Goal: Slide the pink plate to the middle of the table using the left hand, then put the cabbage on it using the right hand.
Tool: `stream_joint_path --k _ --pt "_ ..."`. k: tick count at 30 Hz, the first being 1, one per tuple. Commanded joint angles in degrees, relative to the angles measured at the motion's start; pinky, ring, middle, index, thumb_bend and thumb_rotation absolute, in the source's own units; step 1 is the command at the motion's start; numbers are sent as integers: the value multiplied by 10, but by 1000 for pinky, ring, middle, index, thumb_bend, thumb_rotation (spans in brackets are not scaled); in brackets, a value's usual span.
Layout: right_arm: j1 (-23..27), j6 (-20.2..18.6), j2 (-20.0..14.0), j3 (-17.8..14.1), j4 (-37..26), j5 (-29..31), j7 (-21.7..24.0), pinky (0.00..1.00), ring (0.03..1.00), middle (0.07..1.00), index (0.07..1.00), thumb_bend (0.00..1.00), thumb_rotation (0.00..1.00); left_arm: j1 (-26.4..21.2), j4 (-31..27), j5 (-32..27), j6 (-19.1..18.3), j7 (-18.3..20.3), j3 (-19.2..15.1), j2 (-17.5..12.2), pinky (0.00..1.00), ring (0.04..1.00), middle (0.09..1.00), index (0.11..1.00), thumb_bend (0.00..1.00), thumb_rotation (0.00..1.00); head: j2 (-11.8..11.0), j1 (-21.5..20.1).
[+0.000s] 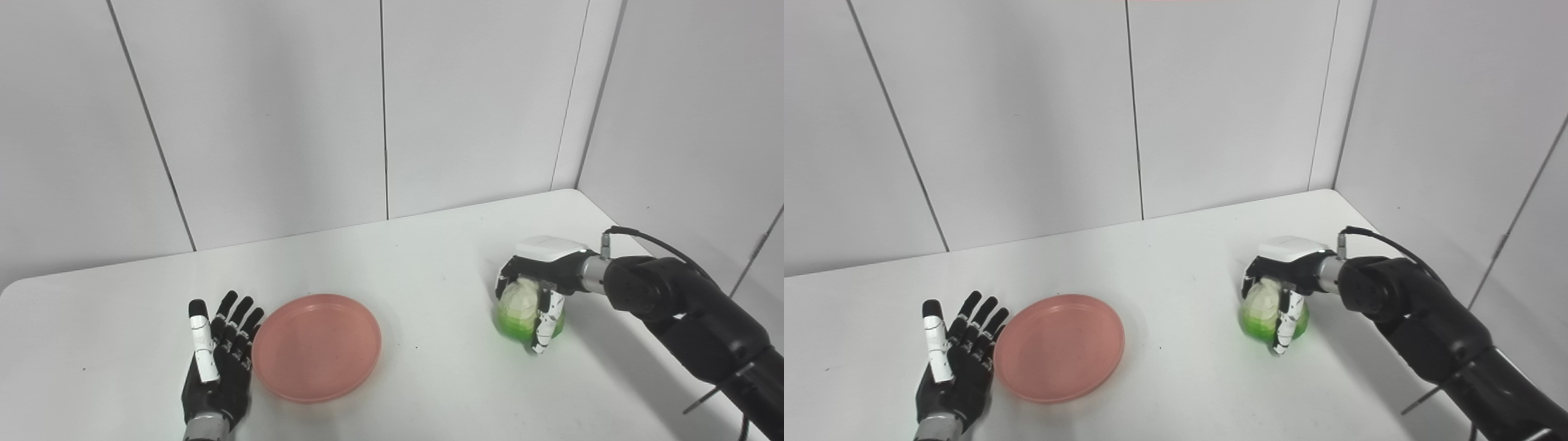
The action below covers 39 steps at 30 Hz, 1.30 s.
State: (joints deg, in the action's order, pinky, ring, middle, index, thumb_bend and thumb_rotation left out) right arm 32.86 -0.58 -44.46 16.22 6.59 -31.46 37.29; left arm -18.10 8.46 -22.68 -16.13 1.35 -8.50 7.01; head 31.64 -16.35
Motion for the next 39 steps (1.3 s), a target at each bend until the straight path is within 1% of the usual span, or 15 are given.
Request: stream_joint_path --k 1,5,10,11,14,15,16,17,18,20,21,29,32,35,39 --pt "48 13 -16 -21 -23 14 -4 365 405 462 551 514 0 -1 1 -3 -14 -4 2 8 963 876 895 888 882 903 0 0" --pt "89 30 -12 -17 -31 20 3 350 396 468 556 512 0 0 -1 -3 -14 -9 3 19 970 870 896 870 884 887 -3 14" --pt "117 9 14 -12 -66 30 19 336 388 479 555 512 0 2 1 4 -7 -8 11 29 999 889 905 881 878 900 -8 45" --pt "122 11 22 -11 -75 36 22 336 388 479 555 512 0 3 1 2 -9 -10 11 33 1000 891 906 883 877 901 -9 62" --pt "133 19 40 -8 -97 46 25 349 395 466 551 514 0 7 1 2 -10 -14 13 43 981 887 906 897 883 894 -10 80" --pt "137 23 47 -5 -105 46 26 354 397 464 550 514 0 8 4 3 -6 -15 14 47 972 886 906 897 886 892 -13 96" --pt "139 26 52 -3 -110 46 27 359 397 466 550 514 0 9 6 4 -3 -15 15 50 961 887 907 891 881 889 -13 96" --pt "142 28 61 1 -119 44 28 360 397 466 550 514 0 9 10 6 3 -17 16 53 957 887 908 889 880 887 -28 114" --pt "144 29 67 4 -124 43 30 366 398 469 551 514 0 9 14 8 7 -18 17 56 955 887 907 882 881 884 -28 114" --pt "147 26 81 13 -136 41 35 373 402 478 549 514 0 9 22 14 17 -22 20 59 953 886 904 878 875 892 -46 128" --pt "149 27 88 17 -139 43 37 375 403 486 546 513 0 9 24 16 22 -23 22 60 962 888 905 880 870 903 -47 130" --pt "172 25 136 33 -137 45 39 295 381 469 549 511 0 15 39 6 47 -23 25 75 1000 903 898 878 877 874 -46 155" --pt "177 31 152 38 -134 39 31 298 382 464 549 511 0 21 37 1 44 -25 28 77 1000 905 902 878 862 873 -41 161" --pt "180 34 166 44 -130 31 28 316 383 469 549 511 0 24 39 -1 45 -26 31 76 1000 910 916 888 852 869 -46 167" --pt "179 61 190 59 -97 8 2 328 387 479 551 511 0 21 49 1 51 -23 33 70 1000 905 910 880 863 867 -50 171"
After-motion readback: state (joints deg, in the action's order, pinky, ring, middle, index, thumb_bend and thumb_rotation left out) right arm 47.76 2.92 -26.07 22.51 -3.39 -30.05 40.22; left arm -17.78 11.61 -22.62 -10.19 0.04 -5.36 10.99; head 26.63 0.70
